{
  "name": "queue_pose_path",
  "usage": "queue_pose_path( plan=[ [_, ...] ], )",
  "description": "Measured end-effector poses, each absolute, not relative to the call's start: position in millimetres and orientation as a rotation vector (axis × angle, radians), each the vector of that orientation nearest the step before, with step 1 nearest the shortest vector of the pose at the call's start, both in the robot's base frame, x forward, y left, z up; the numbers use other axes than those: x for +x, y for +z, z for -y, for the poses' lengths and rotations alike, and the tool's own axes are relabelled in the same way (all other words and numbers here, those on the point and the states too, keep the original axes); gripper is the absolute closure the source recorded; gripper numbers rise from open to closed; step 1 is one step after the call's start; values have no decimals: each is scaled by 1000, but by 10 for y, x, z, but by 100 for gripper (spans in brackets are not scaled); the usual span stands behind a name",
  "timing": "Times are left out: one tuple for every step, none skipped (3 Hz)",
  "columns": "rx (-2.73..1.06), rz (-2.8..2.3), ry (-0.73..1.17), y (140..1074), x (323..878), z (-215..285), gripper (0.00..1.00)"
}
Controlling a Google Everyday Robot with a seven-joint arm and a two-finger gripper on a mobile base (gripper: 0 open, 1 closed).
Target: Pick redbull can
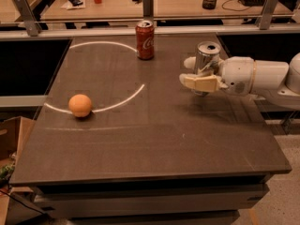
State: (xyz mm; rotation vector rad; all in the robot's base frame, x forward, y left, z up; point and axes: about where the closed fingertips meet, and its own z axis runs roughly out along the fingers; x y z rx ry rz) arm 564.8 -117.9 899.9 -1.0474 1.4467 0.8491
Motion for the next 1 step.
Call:
queue_pose_path(
  plan=[
    [-1046,-1446,848,9033,5660,1178,100]
  ],
)
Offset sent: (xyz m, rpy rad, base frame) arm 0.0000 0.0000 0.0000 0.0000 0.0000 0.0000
